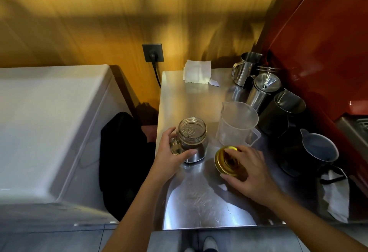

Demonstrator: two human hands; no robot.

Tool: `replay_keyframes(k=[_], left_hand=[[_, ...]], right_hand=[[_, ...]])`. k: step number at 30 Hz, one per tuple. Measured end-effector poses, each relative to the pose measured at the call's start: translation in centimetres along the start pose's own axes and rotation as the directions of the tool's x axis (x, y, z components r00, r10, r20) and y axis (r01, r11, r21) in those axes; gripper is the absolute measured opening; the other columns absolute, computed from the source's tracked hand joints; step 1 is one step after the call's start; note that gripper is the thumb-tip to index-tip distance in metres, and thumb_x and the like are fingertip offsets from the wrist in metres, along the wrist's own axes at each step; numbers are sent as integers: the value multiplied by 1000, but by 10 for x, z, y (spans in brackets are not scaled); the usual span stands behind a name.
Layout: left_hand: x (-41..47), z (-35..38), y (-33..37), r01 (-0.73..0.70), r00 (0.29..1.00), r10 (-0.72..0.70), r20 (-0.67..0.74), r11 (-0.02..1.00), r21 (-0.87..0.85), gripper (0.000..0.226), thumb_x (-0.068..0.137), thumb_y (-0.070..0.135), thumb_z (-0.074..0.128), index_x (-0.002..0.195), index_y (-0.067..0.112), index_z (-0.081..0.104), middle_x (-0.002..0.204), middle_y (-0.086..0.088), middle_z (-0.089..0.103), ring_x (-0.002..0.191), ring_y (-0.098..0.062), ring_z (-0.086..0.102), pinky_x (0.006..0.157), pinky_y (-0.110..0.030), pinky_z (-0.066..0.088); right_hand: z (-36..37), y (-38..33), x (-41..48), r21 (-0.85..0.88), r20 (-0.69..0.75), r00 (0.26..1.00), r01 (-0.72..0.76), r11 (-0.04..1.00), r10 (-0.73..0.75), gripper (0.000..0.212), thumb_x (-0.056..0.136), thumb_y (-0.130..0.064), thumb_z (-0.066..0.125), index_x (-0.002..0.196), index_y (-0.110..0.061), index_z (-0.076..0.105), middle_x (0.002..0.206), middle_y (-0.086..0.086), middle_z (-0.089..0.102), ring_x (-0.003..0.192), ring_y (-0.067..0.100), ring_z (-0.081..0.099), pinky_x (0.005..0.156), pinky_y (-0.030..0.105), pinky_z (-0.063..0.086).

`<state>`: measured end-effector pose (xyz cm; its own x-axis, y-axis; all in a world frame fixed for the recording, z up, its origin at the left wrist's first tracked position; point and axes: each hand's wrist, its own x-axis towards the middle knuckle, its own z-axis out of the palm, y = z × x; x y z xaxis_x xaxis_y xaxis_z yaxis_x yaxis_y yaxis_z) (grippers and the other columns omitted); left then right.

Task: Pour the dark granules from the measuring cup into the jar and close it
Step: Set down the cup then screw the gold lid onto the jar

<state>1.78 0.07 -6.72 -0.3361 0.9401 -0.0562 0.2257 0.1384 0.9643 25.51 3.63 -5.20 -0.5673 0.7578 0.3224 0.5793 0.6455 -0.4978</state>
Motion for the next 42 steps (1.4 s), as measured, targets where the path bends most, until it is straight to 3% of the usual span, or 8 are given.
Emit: replay_keyframes(k=[5,11,16,21,26,33,37,42], left_hand=[[1,3,2,-47,999,47,17,998,39,86,56,43,86,123,46,33,130,7,46,122,-12,44,95,-21,41],[5,6,5,-76,997,77,-3,992,105,92,51,56,79,130,37,37,132,5,47,124,-15,44,103,-40,43],[7,5,10,-68,998,68,15,997,43,97,48,57,78,134,30,41,127,9,51,119,-10,50,96,-24,44],[8,2,15,-85,996,83,44,995,50,75,54,42,83,121,40,49,117,12,61,111,-8,58,92,-27,47],[10,-3,18,-81,997,76,32,977,196,72,50,58,79,114,44,49,112,13,63,111,-14,56,105,-52,37],[11,-7,22,-88,996,74,58,957,278,75,50,64,76,116,43,47,111,20,57,111,-8,49,110,-52,26],[10,-8,23,-74,996,56,69,955,289,73,49,64,76,113,47,45,102,29,52,103,-2,41,109,-51,27],[9,-10,25,-74,996,52,78,950,305,74,53,56,80,117,39,47,106,22,53,103,-5,40,107,-53,30]], right_hand=[[-7,-30,38,134,-125,991,75,988,-58,63,71,-35,70,128,-25,44,129,12,48,118,21,41,95,38,36],[-2,-51,75,88,8,993,117,989,-118,63,76,-30,70,132,-18,44,128,20,47,113,35,45,94,45,40],[0,-50,91,-31,143,984,107,994,-101,66,79,-39,66,137,-25,37,134,16,43,115,33,41,98,38,33],[-3,-48,100,-46,213,964,170,984,-157,65,79,-39,67,136,-25,39,132,15,45,111,33,43,94,39,36],[-11,-45,113,-42,302,926,252,967,-228,62,79,-39,66,134,-27,41,131,11,45,110,21,37,92,23,23],[-22,-40,132,-30,483,846,275,961,-227,60,76,-44,66,131,-38,42,137,3,40,110,12,30,93,15,23],[-30,-42,142,20,529,785,367,930,-321,58,75,-39,70,128,-31,49,133,6,46,97,-4,24,86,-5,11],[-37,-50,155,20,606,747,330,944,-274,58,72,-38,73,125,-35,50,126,-3,50,108,6,37,100,35,22]])
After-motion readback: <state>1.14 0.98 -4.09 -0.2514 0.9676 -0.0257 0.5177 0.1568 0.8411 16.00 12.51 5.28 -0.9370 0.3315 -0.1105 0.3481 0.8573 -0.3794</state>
